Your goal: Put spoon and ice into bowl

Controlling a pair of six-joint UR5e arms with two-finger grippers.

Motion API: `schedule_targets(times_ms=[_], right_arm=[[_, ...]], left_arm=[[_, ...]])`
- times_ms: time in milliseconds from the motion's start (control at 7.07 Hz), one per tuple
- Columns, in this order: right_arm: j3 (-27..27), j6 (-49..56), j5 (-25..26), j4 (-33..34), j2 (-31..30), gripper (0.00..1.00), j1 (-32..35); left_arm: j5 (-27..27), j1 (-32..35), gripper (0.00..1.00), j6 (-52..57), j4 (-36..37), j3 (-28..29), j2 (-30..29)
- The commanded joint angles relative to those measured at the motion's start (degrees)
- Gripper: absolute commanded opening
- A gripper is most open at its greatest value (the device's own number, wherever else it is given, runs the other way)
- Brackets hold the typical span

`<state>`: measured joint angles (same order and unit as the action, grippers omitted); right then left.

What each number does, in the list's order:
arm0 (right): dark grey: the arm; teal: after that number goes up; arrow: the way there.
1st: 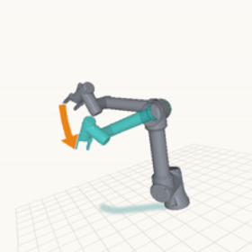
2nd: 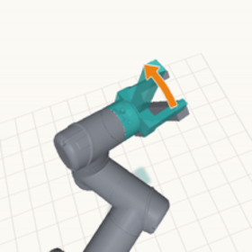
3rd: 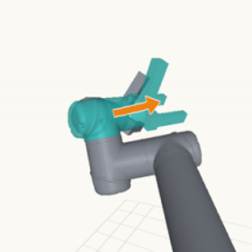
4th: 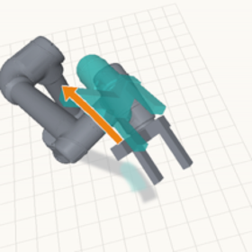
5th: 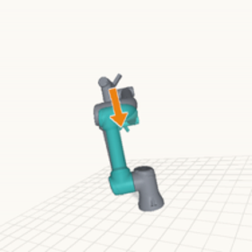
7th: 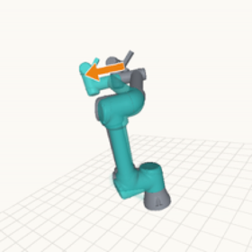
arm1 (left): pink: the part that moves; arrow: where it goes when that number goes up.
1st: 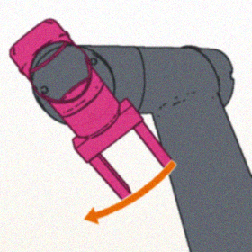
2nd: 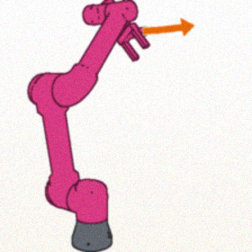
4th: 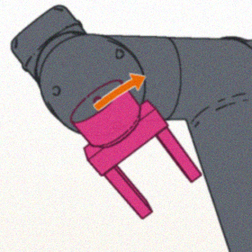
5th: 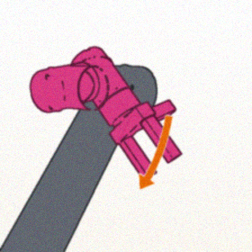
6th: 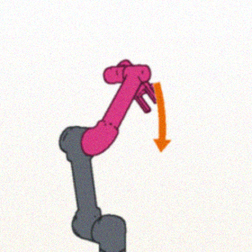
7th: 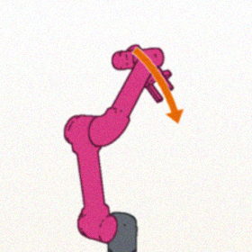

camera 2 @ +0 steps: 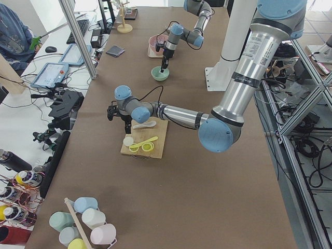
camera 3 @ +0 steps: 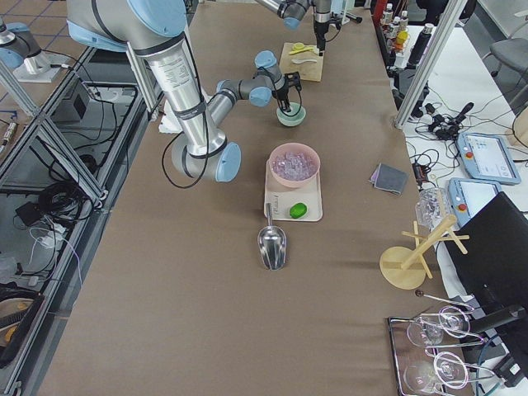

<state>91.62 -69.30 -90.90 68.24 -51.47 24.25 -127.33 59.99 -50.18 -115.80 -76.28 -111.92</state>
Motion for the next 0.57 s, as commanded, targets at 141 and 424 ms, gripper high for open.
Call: schedule_targets(times_ms=[141, 424], right_arm=[[7.5, 0.9, -4.2, 4.9, -1.4, 1.0, 3.2], [11.6, 1.2, -7.7, 5.5, -4.7, 1.0, 5.6]], left_arm=[[0.1, -3.2, 0.89, -6.7, -4.7, -0.3, 1.4], [0.1, -4.7, 0.67, -9.2, -5.1, -1.3, 2.1]])
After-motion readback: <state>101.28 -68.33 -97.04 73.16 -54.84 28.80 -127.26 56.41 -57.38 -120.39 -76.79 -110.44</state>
